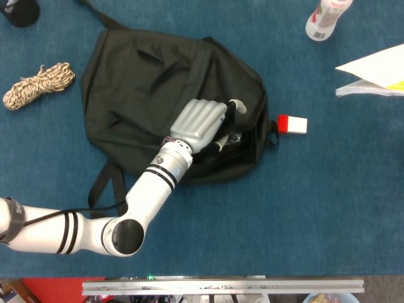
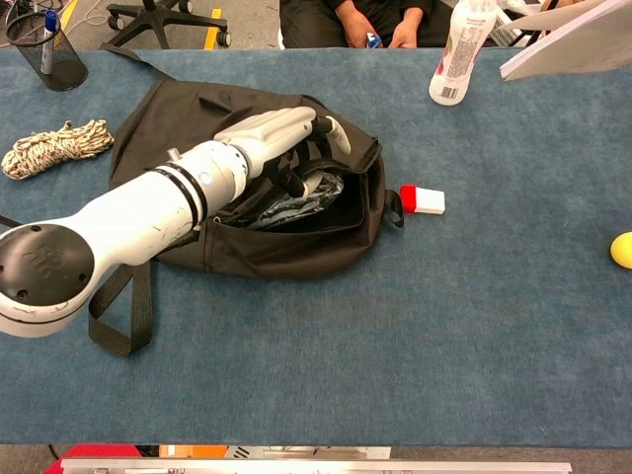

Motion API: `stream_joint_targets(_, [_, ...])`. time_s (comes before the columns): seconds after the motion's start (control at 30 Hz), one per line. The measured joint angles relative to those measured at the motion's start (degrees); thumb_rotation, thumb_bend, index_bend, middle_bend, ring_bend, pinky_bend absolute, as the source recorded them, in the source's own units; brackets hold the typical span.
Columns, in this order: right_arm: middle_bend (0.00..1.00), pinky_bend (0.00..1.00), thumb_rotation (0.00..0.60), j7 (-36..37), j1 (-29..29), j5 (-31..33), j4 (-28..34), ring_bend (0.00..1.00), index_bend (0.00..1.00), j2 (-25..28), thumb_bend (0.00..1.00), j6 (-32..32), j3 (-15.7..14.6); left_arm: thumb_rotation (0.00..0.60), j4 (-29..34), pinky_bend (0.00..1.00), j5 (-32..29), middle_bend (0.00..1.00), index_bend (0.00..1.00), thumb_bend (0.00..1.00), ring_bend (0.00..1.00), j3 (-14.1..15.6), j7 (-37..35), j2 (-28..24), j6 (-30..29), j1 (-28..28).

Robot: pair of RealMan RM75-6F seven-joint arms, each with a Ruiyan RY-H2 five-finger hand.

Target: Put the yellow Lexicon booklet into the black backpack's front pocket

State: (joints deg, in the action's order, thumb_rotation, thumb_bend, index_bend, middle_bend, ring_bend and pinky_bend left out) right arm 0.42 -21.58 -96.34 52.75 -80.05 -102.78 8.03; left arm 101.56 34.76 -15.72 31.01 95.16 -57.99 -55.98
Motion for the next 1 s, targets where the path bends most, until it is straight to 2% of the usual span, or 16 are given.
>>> stream_joint_targets(0.17, [0.72, 0.54, 0.6, 0.2, 0.04, -0.05, -0.23, 0.55, 0.8, -0.21, 0.39, 0.11, -0.09, 0.6, 0.02, 0.63, 0.34, 0.36, 0.25, 0.54, 0.41, 0.43, 0.12, 0.26, -0.79, -0.52])
stream_joint_targets(0.33, [0.72, 0.54, 0.6, 0.36, 0.15, -0.08, -0.42, 0.55, 0.8, -0.23, 0.39, -0.08, -0.05, 0.6, -2.24, 0.63, 0.48, 0.44, 0.37, 0.54, 0.47, 0.56, 0.85, 2.24, -3.35, -0.99])
stream_joint_targets(0.43, [0.72, 0.54, 0.6, 0.59, 0.3, -0.01, -0.49, 0.55, 0.8, -0.1, 0.39, -0.2, -0.03, 0.6, -3.77, 0.69, 0.0, 0.52, 0.42, 0.54, 0.55, 0.39, 1.29, 3.28, -4.44, -1.21])
stream_joint_targets(0.5, [0.72, 0.54, 0.6, 0.73, 0.41, 0.09, -0.61, 0.55, 0.8, -0.08, 0.39, -0.21, -0.02, 0.6, -4.35, 0.74, 0.05, 0.59, 0.5, 0.54, 0.61, 0.13, 1.27, 3.82, -5.45, -1.2])
stream_joint_targets(0.6, [0.72, 0.54, 0.6, 0.87, 0.47, 0.07, -0.84, 0.55, 0.8, -0.14, 0.39, -0.19, -0.07, 0.6, -5.36, 0.78, 0.56, 0.65, 0.57, 0.54, 0.65, -0.62, 0.87, 4.41, -7.01, -0.95])
stream_joint_targets(1.0, [0.72, 0.54, 0.6, 0.99, -0.32, -0.85, -0.9, 0.55, 0.8, -0.87, 0.39, 0.23, -0.43, 0.6, -5.94, 0.79, 3.99, 0.66, 0.58, 0.54, 0.65, -4.91, -7.0, 2.71, -9.22, 2.3])
